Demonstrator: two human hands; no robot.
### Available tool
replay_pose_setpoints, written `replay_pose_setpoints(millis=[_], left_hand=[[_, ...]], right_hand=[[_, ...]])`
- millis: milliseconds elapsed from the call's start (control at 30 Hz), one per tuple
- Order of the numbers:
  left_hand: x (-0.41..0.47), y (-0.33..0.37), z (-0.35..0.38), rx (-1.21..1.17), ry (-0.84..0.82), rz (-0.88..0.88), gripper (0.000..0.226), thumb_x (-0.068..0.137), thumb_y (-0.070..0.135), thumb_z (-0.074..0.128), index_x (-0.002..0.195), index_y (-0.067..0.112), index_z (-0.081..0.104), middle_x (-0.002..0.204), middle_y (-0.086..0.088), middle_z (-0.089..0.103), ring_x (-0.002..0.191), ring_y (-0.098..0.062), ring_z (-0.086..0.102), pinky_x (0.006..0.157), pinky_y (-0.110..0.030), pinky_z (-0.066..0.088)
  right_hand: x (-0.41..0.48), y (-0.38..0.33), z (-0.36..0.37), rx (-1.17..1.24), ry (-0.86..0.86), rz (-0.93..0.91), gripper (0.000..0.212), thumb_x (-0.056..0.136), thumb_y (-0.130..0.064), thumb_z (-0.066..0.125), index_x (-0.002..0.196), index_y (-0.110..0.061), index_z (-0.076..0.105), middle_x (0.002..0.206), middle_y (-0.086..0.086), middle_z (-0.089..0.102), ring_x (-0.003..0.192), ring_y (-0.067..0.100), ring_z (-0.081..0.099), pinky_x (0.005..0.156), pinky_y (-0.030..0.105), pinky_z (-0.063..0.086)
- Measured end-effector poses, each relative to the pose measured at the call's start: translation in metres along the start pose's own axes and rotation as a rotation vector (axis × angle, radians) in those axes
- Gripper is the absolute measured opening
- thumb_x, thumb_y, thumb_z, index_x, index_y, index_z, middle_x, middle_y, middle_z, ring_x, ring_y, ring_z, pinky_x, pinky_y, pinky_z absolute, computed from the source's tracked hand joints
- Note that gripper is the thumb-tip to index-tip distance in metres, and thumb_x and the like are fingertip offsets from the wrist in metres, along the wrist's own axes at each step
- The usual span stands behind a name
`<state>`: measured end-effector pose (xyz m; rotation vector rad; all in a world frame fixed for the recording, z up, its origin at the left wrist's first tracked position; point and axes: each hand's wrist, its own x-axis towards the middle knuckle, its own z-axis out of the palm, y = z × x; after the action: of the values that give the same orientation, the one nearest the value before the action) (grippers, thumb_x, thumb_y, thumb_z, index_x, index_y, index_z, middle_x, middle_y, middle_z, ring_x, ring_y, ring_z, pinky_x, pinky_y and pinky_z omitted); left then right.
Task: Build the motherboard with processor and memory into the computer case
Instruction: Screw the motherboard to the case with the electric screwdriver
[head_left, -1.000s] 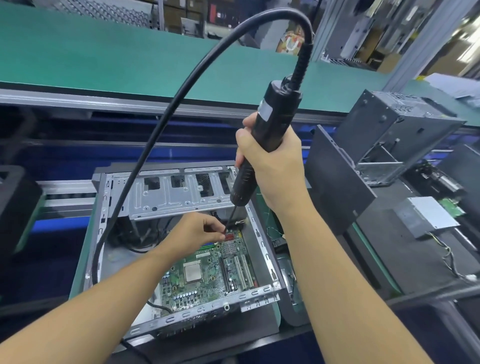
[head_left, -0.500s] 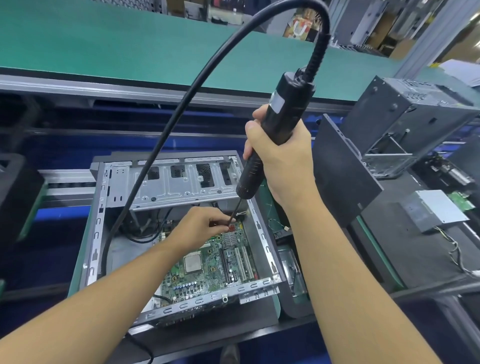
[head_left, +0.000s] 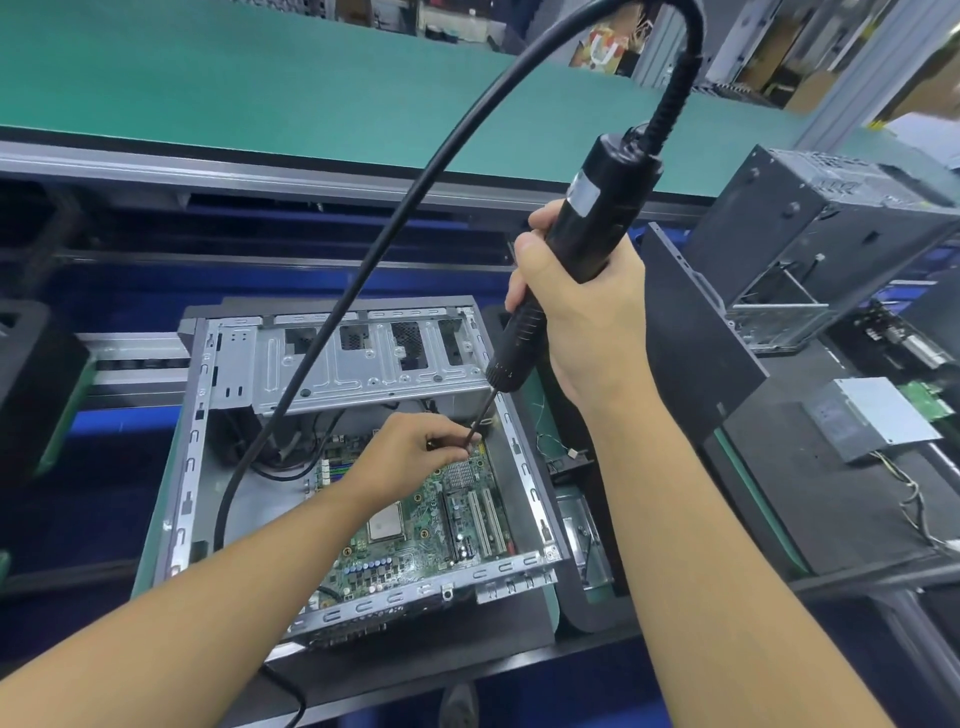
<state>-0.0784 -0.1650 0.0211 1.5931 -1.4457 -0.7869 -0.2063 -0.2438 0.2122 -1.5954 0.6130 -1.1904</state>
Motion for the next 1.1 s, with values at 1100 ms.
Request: replay_pose_setpoints(millis=[1100], left_hand=[[0.021,-0.022,0.06,0.493,-0.74,0.199,0.026,0.082,0.03,0.071,0.106,0.023,0.066,0.106,0.001,0.064,0.099,-0.02,0.058,0.079,-0.033,0.05]], right_hand=[[-0.044,0.082,-0.031,-0.068,-0.376,0.388,0.015,0.085,-0.01,0.07,0.094,-0.017,0.061,0.072,-0.004,0.063,0.062,0.023,0.059,0.069,0.041,0.055]])
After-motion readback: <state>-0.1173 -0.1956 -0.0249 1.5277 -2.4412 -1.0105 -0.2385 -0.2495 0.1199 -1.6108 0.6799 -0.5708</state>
